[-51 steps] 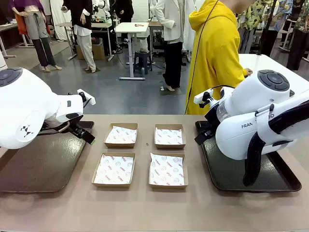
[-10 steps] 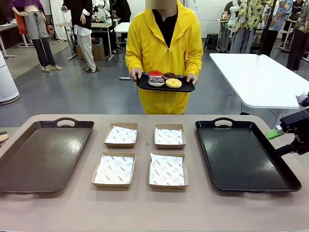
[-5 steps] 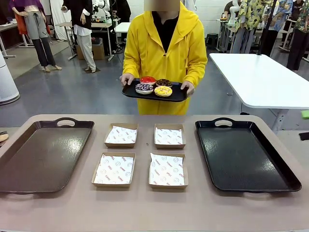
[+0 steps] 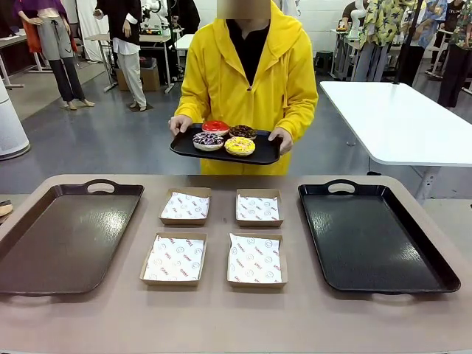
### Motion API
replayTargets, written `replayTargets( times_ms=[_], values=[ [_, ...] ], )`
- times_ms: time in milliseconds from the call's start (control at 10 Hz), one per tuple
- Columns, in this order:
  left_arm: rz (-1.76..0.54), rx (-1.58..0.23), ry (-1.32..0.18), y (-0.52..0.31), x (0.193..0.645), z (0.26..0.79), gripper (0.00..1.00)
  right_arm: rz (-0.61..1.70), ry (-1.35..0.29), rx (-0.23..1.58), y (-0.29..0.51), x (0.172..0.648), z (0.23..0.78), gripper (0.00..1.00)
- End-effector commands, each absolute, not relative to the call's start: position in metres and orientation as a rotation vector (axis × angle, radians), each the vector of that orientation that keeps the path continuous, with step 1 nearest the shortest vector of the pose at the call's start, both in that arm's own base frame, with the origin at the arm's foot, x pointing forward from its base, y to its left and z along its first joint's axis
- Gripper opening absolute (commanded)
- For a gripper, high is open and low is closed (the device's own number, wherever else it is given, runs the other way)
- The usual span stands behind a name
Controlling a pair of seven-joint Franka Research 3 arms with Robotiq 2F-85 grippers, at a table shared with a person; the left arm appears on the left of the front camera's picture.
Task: Individually package the donuts and arrange them on the tray.
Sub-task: Pick up one Paper togo box.
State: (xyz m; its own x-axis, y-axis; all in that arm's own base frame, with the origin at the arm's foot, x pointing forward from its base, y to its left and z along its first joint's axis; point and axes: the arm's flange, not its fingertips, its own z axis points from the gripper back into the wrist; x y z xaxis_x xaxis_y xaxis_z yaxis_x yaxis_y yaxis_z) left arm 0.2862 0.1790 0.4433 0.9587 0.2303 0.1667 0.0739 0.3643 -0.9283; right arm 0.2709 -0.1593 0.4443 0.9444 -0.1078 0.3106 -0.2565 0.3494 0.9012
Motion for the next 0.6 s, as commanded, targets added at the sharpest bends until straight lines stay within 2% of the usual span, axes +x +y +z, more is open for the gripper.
replayTargets(
  times_ms=[0,500],
  values=[
    [0.097,-1.213,-0.308,0.1828,0.2846,0.4455,1.0,0.149,-0.338,1.197,-0.1669,0.2713,0.4465,1.0],
    [0.113,-1.202,-0.288,0.1823,0.2837,0.4422,1.0,0.099,-0.343,1.217,-0.1593,0.2709,0.4443,1.0]
  ],
)
